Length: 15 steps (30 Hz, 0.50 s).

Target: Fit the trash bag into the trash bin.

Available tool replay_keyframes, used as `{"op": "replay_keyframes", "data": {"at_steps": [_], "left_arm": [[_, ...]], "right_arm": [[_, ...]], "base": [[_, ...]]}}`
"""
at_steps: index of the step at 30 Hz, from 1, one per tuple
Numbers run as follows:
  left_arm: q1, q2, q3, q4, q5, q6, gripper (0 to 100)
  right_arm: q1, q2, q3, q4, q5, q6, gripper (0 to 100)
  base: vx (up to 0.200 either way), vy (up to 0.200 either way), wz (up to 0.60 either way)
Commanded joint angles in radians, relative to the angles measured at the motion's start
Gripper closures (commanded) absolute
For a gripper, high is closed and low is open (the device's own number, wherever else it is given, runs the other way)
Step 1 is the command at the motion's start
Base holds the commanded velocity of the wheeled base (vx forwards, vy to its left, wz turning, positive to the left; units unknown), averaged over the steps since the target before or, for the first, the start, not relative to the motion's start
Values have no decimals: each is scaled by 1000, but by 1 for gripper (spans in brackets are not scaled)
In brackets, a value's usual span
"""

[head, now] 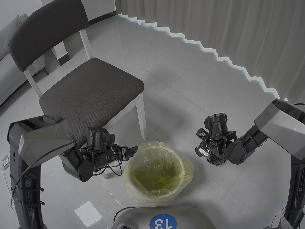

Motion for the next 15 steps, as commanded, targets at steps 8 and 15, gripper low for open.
{"op": "replay_keyframes", "data": {"at_steps": [8, 15], "left_arm": [[19, 167, -167, 81, 7, 38, 0], [38, 193, -245, 150, 16, 80, 0]], "right_arm": [[-8, -56, 108, -91, 0, -5, 0], [-19, -54, 138, -119, 1, -6, 0]], "base": [[0, 0, 0], [0, 0, 0]]}}
